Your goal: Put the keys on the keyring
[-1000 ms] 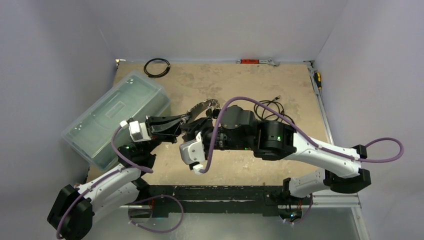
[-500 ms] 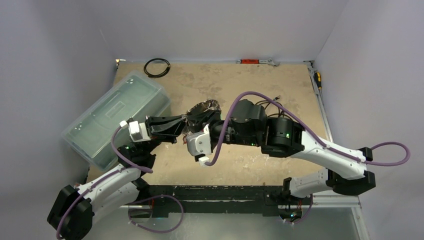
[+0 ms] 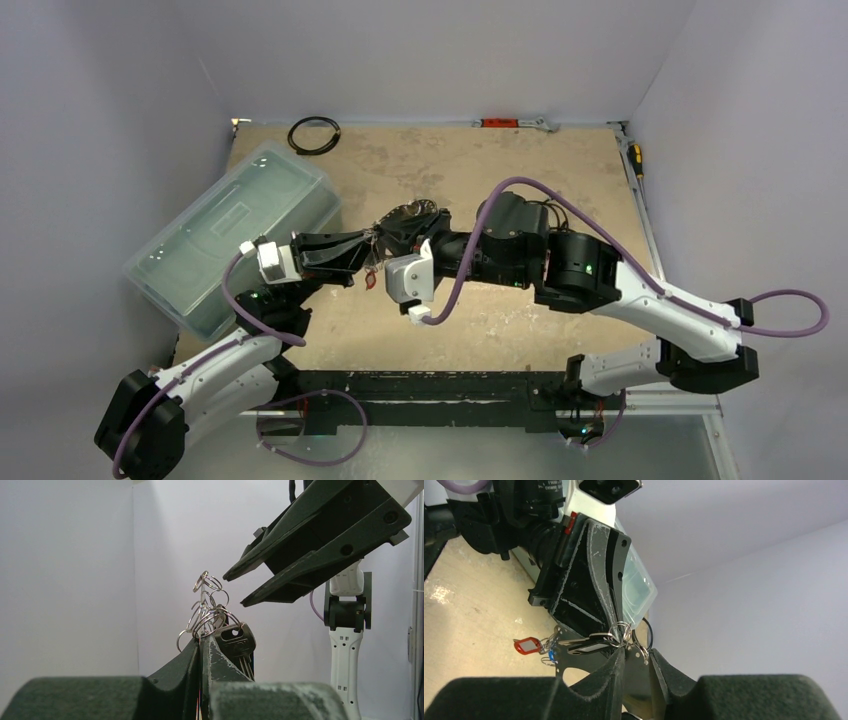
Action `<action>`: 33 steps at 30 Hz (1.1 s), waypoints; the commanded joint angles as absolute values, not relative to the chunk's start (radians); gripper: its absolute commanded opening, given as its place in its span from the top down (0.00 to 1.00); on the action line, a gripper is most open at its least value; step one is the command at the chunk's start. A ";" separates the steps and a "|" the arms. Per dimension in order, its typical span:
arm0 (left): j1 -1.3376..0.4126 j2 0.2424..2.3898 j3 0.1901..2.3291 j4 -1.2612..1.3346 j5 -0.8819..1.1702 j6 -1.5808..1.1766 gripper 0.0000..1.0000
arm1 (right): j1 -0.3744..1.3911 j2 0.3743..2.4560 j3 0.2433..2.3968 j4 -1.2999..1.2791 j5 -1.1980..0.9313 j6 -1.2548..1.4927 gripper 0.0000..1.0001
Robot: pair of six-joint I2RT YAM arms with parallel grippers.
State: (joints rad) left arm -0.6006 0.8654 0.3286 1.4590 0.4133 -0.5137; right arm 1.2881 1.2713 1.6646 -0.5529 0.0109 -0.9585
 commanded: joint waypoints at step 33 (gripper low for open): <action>-0.601 0.832 0.309 1.602 0.355 -0.500 1.00 | 1.275 1.139 1.455 -0.305 0.092 -0.804 0.61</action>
State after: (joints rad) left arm -0.6025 0.8497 0.3069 1.4586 0.3981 -0.5110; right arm 1.2778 1.2190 1.4994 -0.3992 0.0708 -0.9096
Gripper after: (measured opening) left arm 0.005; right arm 0.387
